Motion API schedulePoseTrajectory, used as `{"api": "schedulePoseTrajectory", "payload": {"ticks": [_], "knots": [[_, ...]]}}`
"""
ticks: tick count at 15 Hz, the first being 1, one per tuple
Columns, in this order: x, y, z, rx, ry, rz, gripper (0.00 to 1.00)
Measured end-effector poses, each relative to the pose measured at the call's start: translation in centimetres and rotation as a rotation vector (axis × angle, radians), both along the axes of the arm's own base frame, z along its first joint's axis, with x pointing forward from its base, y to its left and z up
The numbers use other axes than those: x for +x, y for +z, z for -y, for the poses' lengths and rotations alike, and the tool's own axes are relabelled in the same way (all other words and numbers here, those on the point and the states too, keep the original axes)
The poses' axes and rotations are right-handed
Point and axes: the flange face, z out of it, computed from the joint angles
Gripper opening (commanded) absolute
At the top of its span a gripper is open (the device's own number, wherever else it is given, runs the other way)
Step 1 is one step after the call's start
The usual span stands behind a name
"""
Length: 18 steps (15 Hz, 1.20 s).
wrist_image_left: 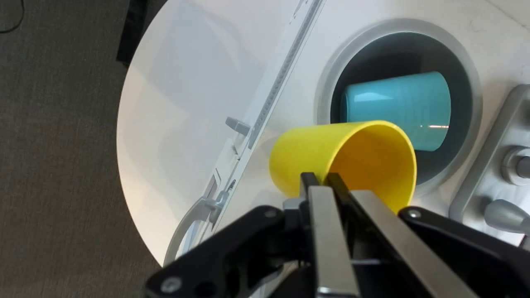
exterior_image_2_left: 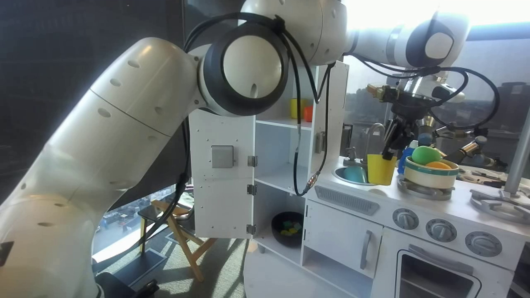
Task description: Put the orange cup on the top shelf of the upper cabinet.
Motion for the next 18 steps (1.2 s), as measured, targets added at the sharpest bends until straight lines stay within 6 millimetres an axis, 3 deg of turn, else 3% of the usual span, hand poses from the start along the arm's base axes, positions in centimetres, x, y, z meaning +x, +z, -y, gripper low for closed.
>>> {"api": "schedulePoseTrajectory", "payload": {"ticks": [6, 18], "knots": [[-0.7, 1.3, 0.6, -0.009, -0.024, 0.023, 0.1], [0.5, 0.4, -0.4, -0.015, -0.064, 0.012, 0.08]]}}
